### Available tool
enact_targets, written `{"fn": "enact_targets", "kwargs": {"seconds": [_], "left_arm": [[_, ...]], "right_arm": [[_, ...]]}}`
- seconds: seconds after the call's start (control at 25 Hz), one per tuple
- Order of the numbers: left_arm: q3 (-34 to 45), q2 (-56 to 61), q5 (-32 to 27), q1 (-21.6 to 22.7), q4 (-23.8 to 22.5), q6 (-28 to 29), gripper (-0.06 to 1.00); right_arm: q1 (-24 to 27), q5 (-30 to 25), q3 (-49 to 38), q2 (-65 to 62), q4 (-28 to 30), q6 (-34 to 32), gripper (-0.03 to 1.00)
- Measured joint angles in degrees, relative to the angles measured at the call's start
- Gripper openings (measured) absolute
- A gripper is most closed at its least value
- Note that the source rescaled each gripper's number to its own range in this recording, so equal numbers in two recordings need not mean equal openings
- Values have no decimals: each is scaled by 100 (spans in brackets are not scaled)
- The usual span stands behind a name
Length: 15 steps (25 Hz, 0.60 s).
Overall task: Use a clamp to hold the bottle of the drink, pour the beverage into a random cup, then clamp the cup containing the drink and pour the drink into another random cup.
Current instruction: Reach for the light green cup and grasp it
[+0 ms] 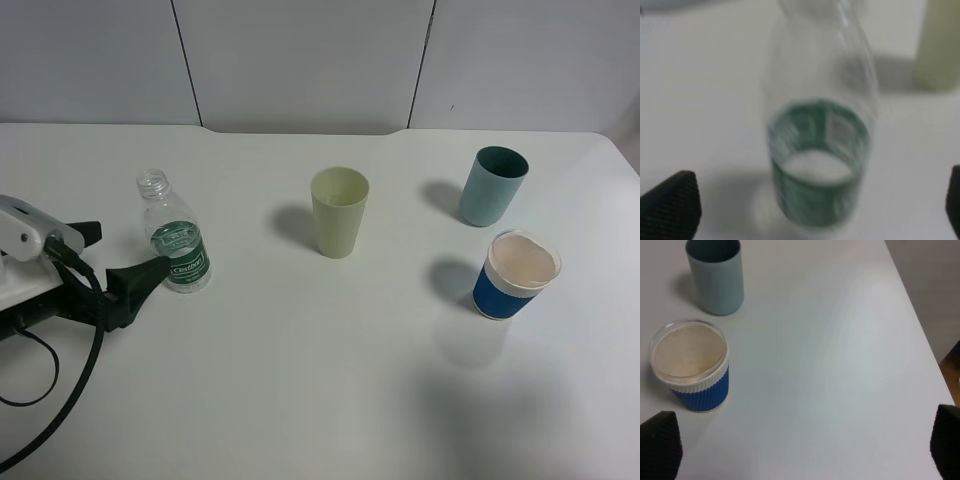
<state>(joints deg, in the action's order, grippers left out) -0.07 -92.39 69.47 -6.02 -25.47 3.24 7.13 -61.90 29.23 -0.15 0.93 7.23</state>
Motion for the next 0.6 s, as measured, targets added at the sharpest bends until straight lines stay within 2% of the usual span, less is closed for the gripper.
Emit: {"fn": "enact_targets", "kwargs": {"seconds": [0.12, 0.24, 0.32, 0.4, 0.44, 0.52, 0.6], "left_arm": [[7, 644, -165, 0, 164, 247, 100], [15, 1211, -656, 0, 205, 454, 100], [15, 1291, -700, 0, 205, 472, 100], [-175, 1872, -1539, 0, 205, 739, 100], [-219, 1960, -1661, 0, 205, 781, 100], [-747, 2841, -2980, 0, 315, 1198, 100], [-1334, 3734, -4355, 0, 576, 1285, 100]], "right_arm": [[0, 0, 0, 0, 0, 0, 100], [0, 0, 0, 0, 0, 0, 100], [0, 0, 0, 0, 0, 0, 100], [0, 0, 0, 0, 0, 0, 100], [0, 0, 0, 0, 0, 0, 100], [0, 0, 0, 0, 0, 0, 100], [0, 0, 0, 0, 0, 0, 100]]}}
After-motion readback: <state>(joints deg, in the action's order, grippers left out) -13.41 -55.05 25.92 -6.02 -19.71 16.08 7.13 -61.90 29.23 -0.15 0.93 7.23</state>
